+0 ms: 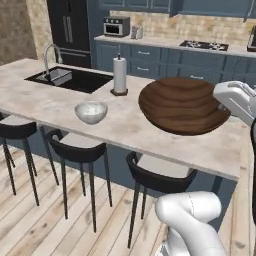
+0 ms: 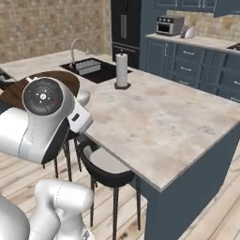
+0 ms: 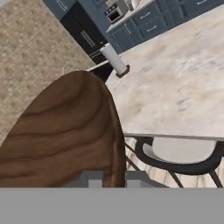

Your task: Pick up the bowls from the cabinet and place each bowl in front of a stool on the dining counter.

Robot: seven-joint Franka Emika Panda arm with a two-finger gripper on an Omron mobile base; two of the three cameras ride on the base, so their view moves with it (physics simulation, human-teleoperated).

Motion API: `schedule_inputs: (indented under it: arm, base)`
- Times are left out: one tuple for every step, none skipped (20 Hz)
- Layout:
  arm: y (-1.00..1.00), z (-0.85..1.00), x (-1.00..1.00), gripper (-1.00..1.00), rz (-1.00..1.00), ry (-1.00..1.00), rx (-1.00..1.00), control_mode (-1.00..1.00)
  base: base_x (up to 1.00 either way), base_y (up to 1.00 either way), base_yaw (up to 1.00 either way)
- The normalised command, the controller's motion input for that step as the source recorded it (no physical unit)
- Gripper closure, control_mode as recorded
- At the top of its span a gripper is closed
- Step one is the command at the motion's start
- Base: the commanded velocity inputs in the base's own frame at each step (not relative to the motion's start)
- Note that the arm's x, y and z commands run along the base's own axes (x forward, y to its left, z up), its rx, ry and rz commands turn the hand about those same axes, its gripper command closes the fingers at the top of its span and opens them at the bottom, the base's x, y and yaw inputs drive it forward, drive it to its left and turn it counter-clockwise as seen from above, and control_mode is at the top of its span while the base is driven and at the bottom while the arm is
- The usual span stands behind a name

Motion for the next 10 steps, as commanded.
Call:
schedule_inputs:
  arm:
    - [0.0, 0.0, 0.0, 1.0, 0.0, 0.0, 0.0, 1.0]
    - [0.0, 0.0, 0.0, 1.0, 0.0, 0.0, 0.0, 1.0]
    - [0.0, 0.0, 0.0, 1.0, 0.0, 0.0, 0.0, 1.0]
    - [0.0, 0.0, 0.0, 1.0, 0.0, 0.0, 0.0, 1.0]
    - [0.0, 0.0, 0.0, 1.0, 0.0, 0.0, 0.0, 1.0]
    - [0.0, 0.0, 0.0, 1.0, 0.0, 0.0, 0.0, 1.0]
    - [0.0, 0.0, 0.0, 1.0, 0.0, 0.0, 0.0, 1.0]
    - [0.0, 0.0, 0.0, 1.0, 0.0, 0.0, 0.0, 1.0]
    - [0.0, 0.0, 0.0, 1.0, 0.0, 0.0, 0.0, 1.0]
    - [0.0, 0.0, 0.0, 1.0, 0.0, 0.0, 0.0, 1.0]
  base:
    - [0.36, 0.72, -0.45]
    - [0.34, 0.56, -0.47]
    - [0.32, 0.35, -0.47]
    - [0.31, 0.19, -0.45]
    - [0.3, 0.13, -0.44]
    - [0.3, 0.07, -0.44]
    - [0.28, 0.05, -0.43]
    - [0.28, 0.04, -0.43]
    - [0.28, 0.02, -0.43]
    - [0.29, 0.0, -0.43]
